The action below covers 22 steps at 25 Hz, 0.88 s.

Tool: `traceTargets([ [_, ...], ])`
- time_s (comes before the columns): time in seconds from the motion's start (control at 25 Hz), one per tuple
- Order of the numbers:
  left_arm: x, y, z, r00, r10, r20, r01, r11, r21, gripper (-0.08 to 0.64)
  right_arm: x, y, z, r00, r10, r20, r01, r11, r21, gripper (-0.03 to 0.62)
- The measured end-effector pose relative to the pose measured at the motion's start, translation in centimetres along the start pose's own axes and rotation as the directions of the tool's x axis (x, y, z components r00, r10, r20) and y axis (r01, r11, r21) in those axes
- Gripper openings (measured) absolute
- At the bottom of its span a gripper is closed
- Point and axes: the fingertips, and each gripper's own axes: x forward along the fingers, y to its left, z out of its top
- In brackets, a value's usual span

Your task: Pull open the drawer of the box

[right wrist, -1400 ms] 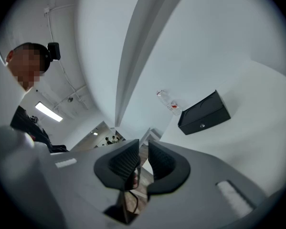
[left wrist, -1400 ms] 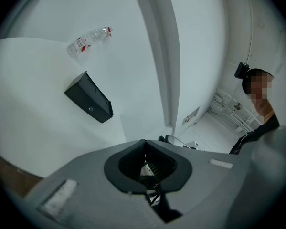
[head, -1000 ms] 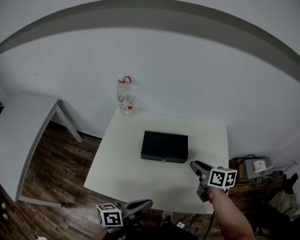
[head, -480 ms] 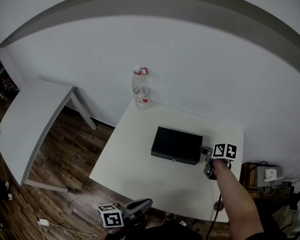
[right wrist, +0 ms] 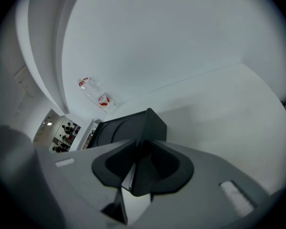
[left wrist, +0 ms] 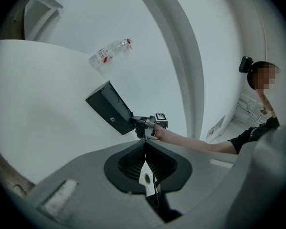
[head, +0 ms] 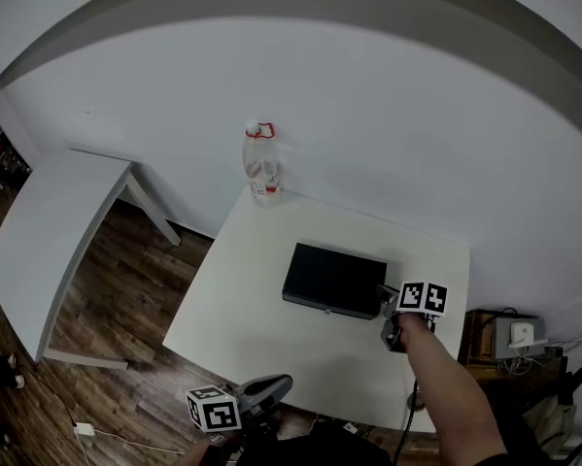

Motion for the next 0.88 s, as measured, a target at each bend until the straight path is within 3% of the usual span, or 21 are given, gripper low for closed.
traceTargets([
  [0.2,2.5,1.6,0.8,0.999,0.034,-0.043,-0.032,0.999,0.034,0.003,-0.2,0.0,-0.4,1.000,-0.025,0.010,0.025,1.000,0.013,0.100],
  [0.36,4.5,3.7,1.5,0.992,0.104,-0.073,-0.099,0.992,0.074,0.003,-0.4,0.0,-0.6,0.999,-0.031,0.017,0.030,0.999,0.033,0.100],
  [0.72,9.5,8.2,2.7,0.953,0.270,-0.136,-0.239,0.949,0.204,0.083,-0.7,0.1,-0.9,0.999,-0.033,0.033,0.031,0.998,0.057,0.101],
  [0.88,11.9,10.2,3.6,0.939,0.319,-0.131,-0.295,0.939,0.174,0.091,-0.7,0.2,-0.8,0.999,-0.033,0.041,0.031,0.998,0.050,0.101],
])
